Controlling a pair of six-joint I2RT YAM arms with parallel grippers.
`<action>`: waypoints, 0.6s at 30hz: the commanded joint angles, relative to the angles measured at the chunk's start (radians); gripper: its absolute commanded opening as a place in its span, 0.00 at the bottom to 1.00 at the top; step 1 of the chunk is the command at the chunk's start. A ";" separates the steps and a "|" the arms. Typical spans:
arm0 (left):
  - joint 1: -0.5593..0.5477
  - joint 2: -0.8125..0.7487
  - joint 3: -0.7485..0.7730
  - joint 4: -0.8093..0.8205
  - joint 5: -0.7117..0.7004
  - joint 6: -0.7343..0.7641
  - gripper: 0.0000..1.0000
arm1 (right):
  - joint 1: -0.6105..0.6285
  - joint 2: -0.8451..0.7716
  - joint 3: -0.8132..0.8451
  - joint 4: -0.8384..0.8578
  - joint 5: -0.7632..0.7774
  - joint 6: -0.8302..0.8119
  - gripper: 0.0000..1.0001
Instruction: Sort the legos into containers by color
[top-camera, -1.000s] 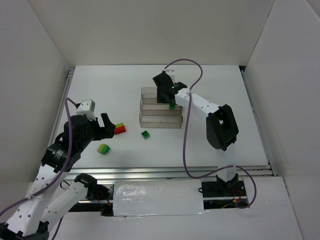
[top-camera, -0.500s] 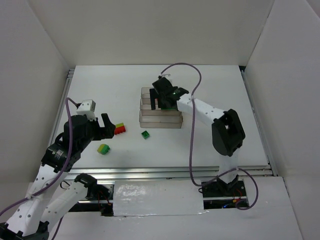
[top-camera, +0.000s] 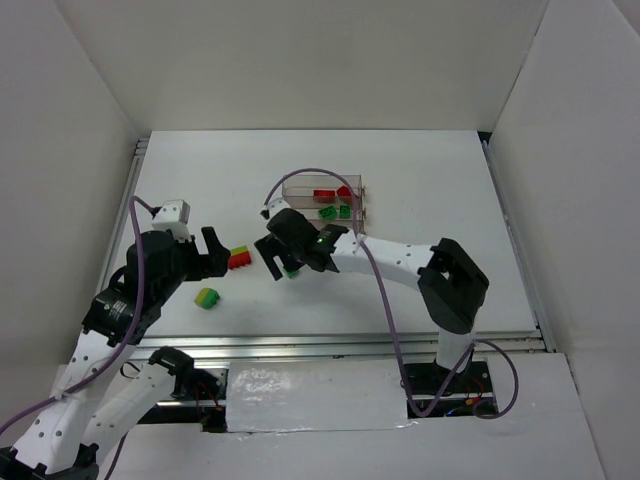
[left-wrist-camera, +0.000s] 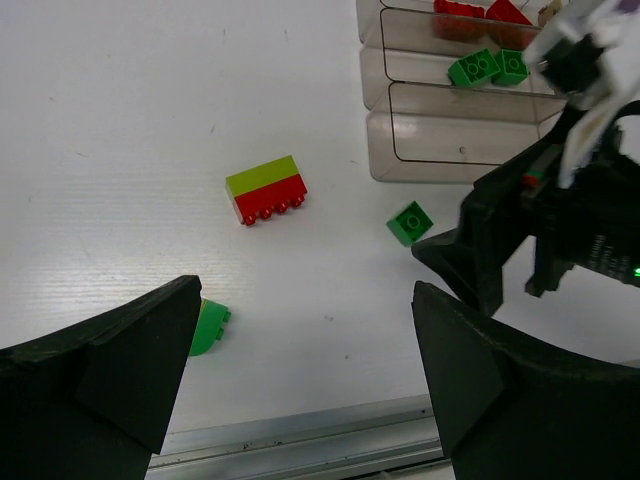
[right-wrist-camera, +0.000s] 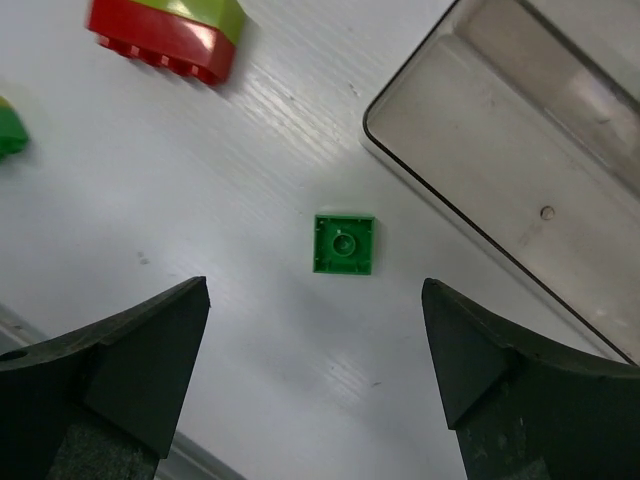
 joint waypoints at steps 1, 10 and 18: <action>0.004 -0.011 0.000 0.045 0.005 0.008 1.00 | -0.001 0.071 0.006 0.032 0.039 -0.036 0.94; 0.004 -0.004 0.000 0.043 0.011 0.011 1.00 | 0.000 0.195 0.063 0.041 0.035 -0.071 0.93; 0.004 -0.004 0.000 0.045 0.017 0.012 0.99 | -0.012 0.255 0.069 0.050 0.004 -0.065 0.62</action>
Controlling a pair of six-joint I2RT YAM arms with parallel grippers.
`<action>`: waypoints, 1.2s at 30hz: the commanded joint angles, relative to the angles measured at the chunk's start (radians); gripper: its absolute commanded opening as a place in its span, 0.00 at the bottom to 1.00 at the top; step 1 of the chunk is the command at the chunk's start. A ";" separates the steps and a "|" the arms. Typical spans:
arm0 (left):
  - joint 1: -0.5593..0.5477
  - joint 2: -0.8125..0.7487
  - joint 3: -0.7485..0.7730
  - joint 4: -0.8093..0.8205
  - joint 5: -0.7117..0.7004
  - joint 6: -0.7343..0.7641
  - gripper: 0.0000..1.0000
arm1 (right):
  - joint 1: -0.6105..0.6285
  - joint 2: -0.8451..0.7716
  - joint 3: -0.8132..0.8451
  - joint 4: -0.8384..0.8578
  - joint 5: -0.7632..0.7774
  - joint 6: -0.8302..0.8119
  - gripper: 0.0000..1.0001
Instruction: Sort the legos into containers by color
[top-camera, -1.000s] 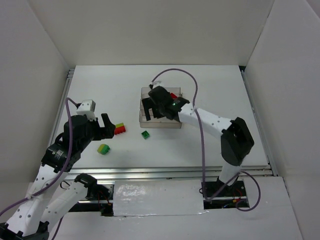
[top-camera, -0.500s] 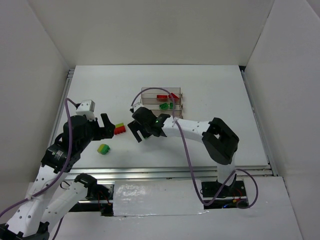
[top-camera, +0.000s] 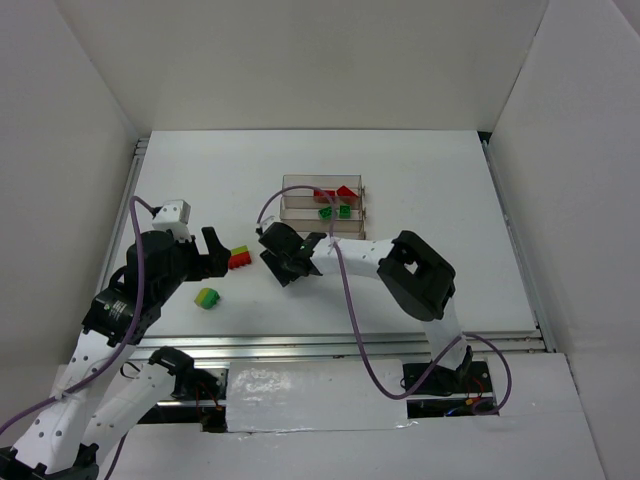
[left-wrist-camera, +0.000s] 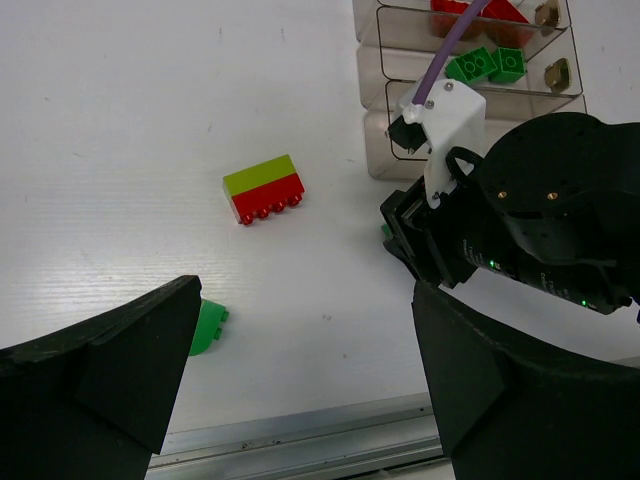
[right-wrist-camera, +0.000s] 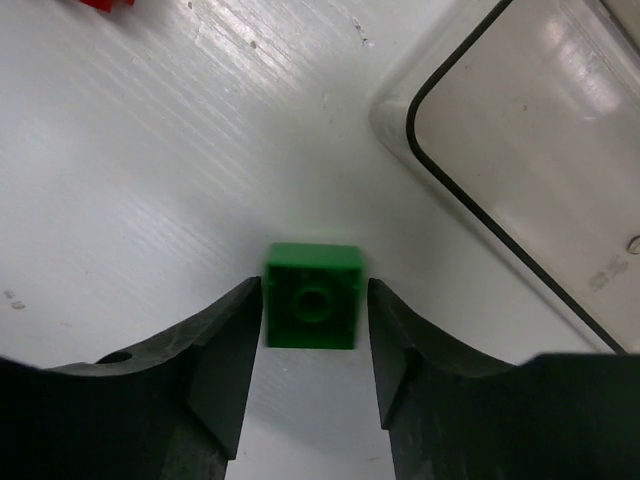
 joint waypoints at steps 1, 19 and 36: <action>0.006 -0.004 0.000 0.044 0.011 0.012 0.99 | -0.006 0.011 0.031 0.028 -0.012 -0.006 0.51; 0.007 -0.009 0.002 0.037 -0.018 0.001 0.99 | -0.205 -0.143 0.169 -0.123 0.076 0.199 0.19; 0.024 0.026 0.017 -0.008 -0.131 -0.046 0.99 | -0.371 0.055 0.383 -0.239 0.138 0.259 0.52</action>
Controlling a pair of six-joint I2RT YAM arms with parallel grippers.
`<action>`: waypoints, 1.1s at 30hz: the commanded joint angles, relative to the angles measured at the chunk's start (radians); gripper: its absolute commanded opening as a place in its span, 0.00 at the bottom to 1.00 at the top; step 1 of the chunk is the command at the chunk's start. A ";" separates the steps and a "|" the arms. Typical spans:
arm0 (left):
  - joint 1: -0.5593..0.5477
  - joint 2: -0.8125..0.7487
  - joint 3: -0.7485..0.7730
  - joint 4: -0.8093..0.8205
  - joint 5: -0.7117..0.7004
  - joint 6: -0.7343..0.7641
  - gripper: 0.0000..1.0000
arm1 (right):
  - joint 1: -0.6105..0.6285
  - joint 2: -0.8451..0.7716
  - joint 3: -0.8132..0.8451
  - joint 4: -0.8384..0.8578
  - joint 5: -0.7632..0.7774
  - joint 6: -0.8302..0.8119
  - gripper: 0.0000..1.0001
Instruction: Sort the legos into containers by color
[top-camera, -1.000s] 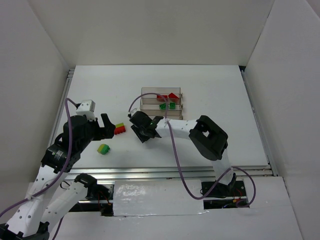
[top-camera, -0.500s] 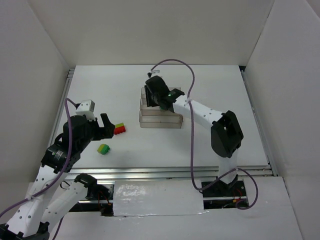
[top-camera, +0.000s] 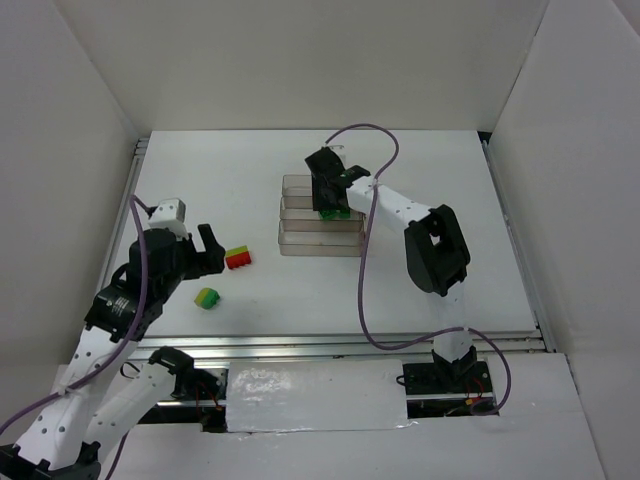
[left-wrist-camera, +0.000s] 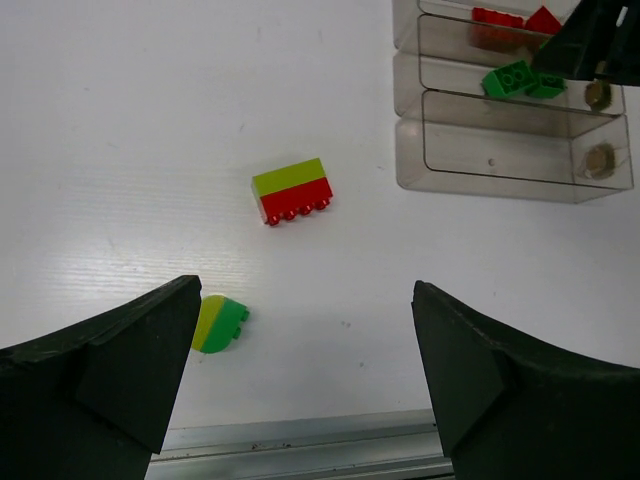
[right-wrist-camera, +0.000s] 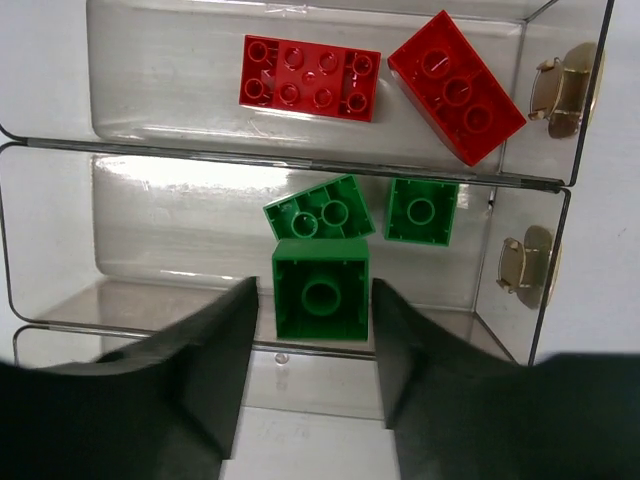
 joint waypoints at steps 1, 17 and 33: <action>0.025 0.015 0.022 -0.012 -0.100 -0.046 0.99 | 0.000 0.002 0.036 -0.005 0.020 0.011 0.59; 0.088 0.233 -0.092 0.009 -0.083 -0.374 1.00 | 0.081 -0.384 -0.190 0.066 -0.130 0.020 1.00; 0.098 0.395 -0.208 0.064 -0.195 -0.457 0.99 | 0.239 -0.549 -0.528 0.213 -0.201 0.099 1.00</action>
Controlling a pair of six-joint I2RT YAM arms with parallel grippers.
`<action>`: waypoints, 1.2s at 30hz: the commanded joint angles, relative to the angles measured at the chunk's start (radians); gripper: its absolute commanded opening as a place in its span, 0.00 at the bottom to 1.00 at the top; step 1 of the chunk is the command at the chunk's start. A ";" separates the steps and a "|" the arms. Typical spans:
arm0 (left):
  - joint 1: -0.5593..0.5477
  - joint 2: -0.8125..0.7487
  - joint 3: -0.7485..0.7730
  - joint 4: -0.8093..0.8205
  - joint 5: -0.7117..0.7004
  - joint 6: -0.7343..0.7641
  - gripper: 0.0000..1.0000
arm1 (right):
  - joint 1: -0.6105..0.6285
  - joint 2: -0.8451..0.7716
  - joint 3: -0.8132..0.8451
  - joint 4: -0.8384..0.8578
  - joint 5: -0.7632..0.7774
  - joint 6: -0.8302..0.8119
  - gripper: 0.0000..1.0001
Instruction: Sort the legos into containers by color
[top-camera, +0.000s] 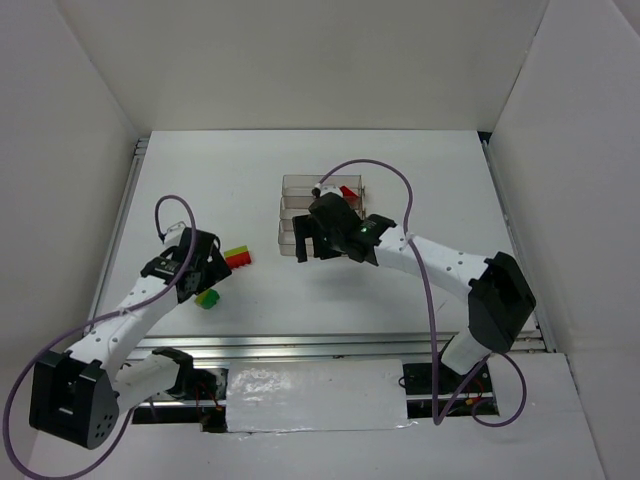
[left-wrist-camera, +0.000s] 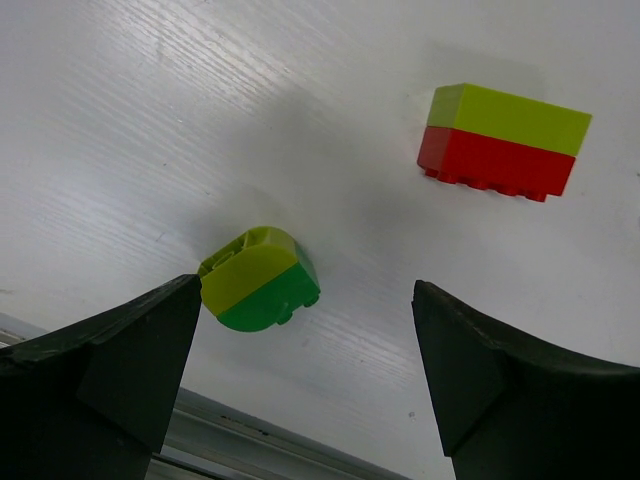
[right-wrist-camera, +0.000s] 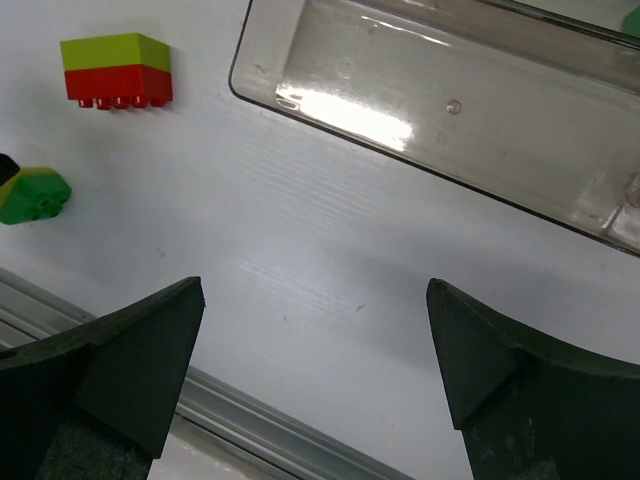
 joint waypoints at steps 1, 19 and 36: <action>0.016 0.037 -0.005 0.028 -0.054 -0.028 0.99 | 0.018 -0.038 -0.005 0.088 -0.028 0.026 1.00; 0.114 0.102 -0.094 0.134 0.127 0.056 0.99 | 0.030 -0.145 -0.094 0.130 -0.030 0.042 0.99; 0.112 0.065 -0.163 0.164 0.150 0.040 0.70 | 0.038 -0.145 -0.091 0.125 -0.027 0.040 1.00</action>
